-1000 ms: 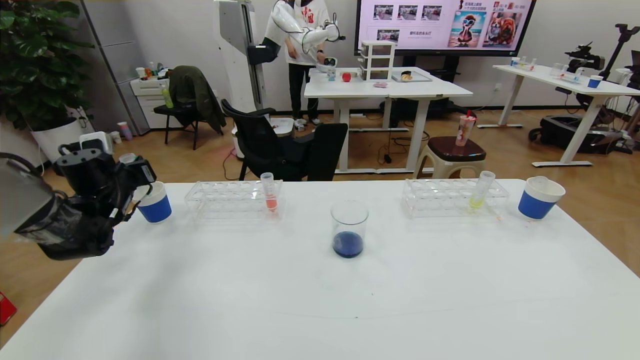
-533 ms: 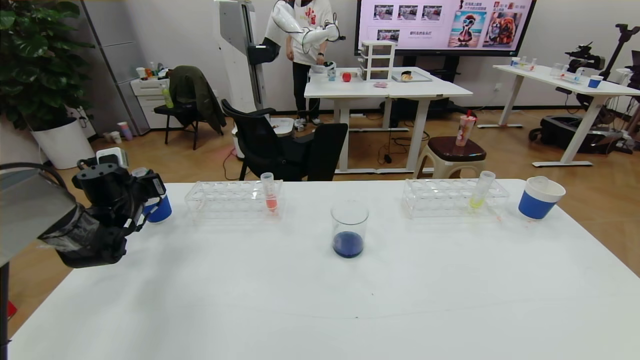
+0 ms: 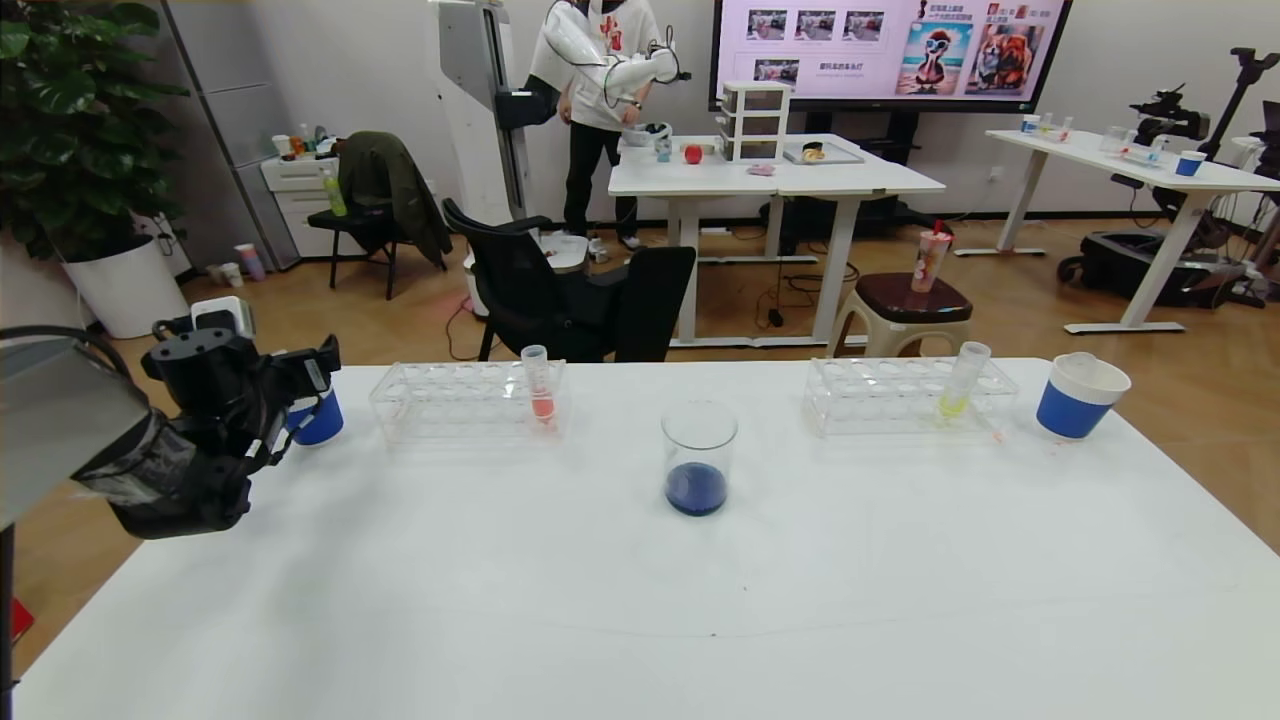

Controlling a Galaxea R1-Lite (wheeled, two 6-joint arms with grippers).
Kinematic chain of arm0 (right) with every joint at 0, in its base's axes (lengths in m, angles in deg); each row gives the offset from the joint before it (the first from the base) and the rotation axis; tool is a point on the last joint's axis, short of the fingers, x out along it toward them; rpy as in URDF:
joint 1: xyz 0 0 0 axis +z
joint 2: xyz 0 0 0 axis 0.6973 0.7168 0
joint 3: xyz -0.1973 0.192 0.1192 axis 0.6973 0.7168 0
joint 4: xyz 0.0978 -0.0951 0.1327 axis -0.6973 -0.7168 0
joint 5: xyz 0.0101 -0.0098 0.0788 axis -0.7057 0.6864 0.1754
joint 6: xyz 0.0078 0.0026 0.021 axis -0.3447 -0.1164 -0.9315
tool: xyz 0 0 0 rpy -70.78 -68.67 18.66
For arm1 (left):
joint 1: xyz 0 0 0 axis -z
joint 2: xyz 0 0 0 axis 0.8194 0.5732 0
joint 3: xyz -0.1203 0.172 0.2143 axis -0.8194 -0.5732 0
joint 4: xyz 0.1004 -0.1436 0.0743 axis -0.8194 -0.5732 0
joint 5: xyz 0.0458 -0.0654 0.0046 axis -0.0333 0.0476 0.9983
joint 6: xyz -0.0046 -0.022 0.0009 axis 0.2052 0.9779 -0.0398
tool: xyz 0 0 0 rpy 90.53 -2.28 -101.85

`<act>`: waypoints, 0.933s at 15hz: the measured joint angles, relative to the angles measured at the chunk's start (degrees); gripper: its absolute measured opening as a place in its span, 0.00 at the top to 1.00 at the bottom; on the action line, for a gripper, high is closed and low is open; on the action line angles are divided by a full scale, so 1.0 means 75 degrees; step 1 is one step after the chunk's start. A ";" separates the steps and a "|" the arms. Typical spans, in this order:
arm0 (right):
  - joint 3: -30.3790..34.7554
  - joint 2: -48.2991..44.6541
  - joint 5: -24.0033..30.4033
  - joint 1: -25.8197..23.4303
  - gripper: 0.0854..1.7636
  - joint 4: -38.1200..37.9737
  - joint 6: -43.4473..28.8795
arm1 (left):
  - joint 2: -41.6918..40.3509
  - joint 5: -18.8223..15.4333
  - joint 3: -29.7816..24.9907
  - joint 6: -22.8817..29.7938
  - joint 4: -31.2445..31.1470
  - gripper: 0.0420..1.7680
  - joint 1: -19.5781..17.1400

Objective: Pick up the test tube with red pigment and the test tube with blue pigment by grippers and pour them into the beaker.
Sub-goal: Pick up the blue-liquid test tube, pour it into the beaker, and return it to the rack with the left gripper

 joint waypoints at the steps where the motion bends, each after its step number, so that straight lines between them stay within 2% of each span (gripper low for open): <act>1: 0.0000 0.0000 0.0000 0.0000 0.02 0.0000 0.0000 | -0.0089 -0.0007 0.0062 -0.0003 -0.0060 0.01 0.0036; 4: 0.0000 0.0000 0.0000 0.0000 0.02 -0.0003 0.0000 | -0.0655 0.0007 0.0434 0.0007 -0.0879 0.01 0.0639; 8: 0.0000 0.0000 0.0000 0.0000 0.02 0.0000 0.0000 | -0.1320 0.0119 0.1175 -0.0036 -0.2110 0.01 0.2033; 10: 0.0000 0.0000 0.0000 -0.0003 0.02 -0.0003 0.0000 | -0.1593 0.0187 0.1411 -0.0262 -0.2515 0.01 0.2571; 14: 0.0000 0.0000 0.0002 -0.0003 0.02 0.0000 -0.0002 | -0.2596 0.0228 0.1344 -0.1065 -0.2779 0.01 0.3009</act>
